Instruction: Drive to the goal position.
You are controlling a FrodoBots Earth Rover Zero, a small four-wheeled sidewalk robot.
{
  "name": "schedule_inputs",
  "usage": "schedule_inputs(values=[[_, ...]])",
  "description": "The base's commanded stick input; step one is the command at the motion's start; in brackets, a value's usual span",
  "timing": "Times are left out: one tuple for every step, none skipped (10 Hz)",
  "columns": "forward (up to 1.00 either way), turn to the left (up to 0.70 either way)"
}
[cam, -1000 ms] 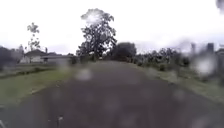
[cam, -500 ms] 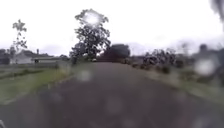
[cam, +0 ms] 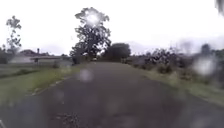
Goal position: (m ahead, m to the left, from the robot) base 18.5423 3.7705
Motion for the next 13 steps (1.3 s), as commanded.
schedule_inputs(values=[[1.00, -0.22], [1.00, -0.08], [1.00, 0.00], [1.00, 0.00], [1.00, 0.00], [1.00, 0.00], [1.00, 0.00], [1.00, 0.00], [1.00, 0.00], [1.00, 0.00], [1.00, 0.00], [1.00, 0.23], [1.00, 0.31]])
